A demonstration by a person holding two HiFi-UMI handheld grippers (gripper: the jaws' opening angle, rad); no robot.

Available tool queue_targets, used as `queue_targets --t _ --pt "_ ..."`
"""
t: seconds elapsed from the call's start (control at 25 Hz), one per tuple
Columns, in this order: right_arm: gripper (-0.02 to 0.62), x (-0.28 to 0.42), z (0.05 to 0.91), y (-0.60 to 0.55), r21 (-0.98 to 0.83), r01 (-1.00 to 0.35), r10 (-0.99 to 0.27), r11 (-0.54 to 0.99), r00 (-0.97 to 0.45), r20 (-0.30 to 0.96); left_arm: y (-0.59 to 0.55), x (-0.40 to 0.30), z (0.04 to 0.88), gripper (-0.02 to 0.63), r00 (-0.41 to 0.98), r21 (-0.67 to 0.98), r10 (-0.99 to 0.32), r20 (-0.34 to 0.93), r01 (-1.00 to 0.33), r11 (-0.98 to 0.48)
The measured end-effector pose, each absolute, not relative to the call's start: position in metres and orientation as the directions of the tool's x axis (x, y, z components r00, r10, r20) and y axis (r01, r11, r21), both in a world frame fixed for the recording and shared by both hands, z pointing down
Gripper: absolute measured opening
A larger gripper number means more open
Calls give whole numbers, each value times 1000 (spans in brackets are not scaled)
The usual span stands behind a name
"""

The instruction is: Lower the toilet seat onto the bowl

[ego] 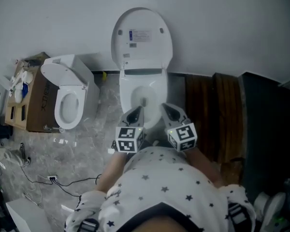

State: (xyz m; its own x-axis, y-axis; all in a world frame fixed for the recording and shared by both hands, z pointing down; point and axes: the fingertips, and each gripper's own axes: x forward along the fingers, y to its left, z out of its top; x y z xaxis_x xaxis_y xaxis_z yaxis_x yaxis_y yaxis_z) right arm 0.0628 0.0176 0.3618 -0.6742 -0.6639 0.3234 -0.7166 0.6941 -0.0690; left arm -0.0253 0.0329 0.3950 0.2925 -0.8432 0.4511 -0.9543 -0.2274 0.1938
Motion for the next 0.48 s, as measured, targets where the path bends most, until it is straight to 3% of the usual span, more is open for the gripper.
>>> queue_targets --t 0.48 --pt "8 70 349 17 -88 -717 -670 692 -683 291 39 -34 382 -2 264 207 -874 407 -959 -194"
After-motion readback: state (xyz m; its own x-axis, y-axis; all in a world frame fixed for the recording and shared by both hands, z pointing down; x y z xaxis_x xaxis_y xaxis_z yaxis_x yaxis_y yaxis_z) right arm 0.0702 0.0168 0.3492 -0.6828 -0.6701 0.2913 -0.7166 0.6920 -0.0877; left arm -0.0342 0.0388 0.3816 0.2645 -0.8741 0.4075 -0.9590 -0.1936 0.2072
